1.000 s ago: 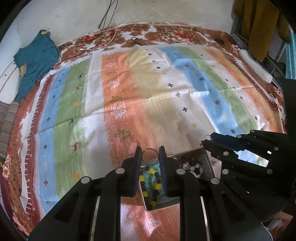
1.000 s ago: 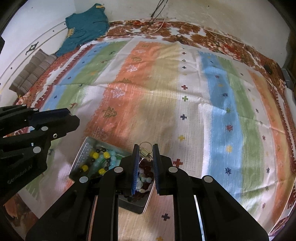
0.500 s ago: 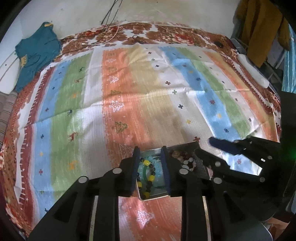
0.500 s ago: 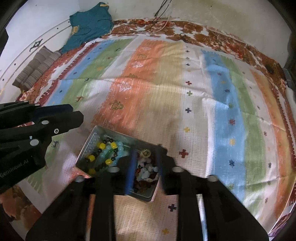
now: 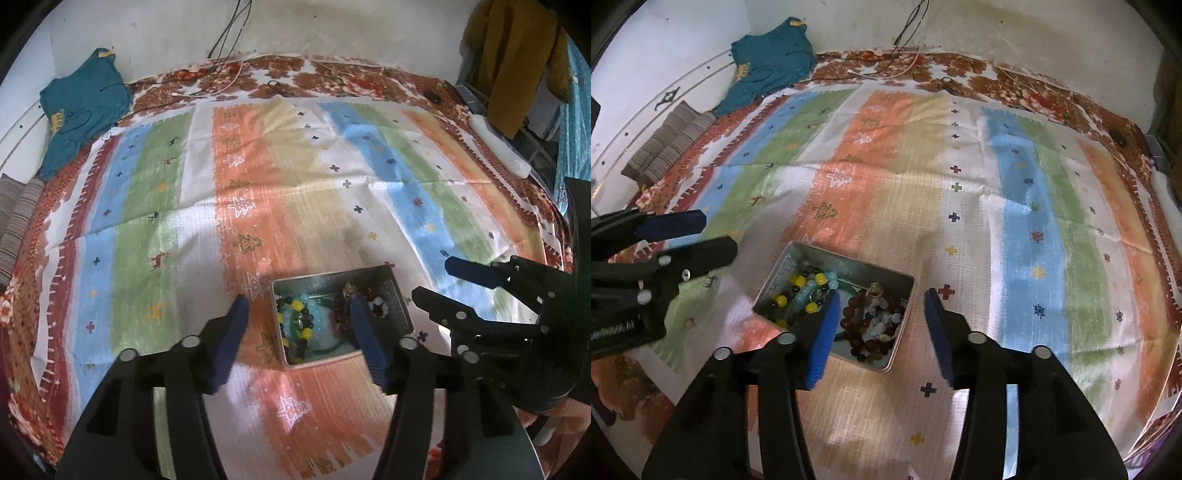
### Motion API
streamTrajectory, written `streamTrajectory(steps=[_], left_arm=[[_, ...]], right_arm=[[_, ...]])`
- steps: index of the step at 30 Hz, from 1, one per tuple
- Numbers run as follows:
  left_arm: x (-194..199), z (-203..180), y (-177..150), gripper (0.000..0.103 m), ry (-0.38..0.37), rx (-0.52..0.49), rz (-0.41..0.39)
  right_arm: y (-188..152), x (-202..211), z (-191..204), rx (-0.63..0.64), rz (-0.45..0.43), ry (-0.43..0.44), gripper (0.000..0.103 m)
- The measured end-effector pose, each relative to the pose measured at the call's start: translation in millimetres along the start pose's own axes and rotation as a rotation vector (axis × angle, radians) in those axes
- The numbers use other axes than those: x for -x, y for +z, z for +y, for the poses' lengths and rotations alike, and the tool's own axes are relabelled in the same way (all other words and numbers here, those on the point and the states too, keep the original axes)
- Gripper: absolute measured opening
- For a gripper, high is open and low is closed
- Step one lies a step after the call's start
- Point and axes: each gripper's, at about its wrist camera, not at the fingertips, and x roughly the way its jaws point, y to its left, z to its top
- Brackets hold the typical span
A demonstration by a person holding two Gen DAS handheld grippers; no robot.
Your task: Organize jewelry
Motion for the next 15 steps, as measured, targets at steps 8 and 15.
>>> streamTrajectory(steps=[8, 15], left_arm=[[15, 2, -17, 0.088, 0.003, -0.024, -0.055], [24, -2, -32, 0.096, 0.041, -0.087, -0.079]], right_arm=[[-13, 9, 1, 0.01, -0.001, -0.007, 0.07], [-21, 23, 5, 0.042, -0.047, -0.025, 0.08]])
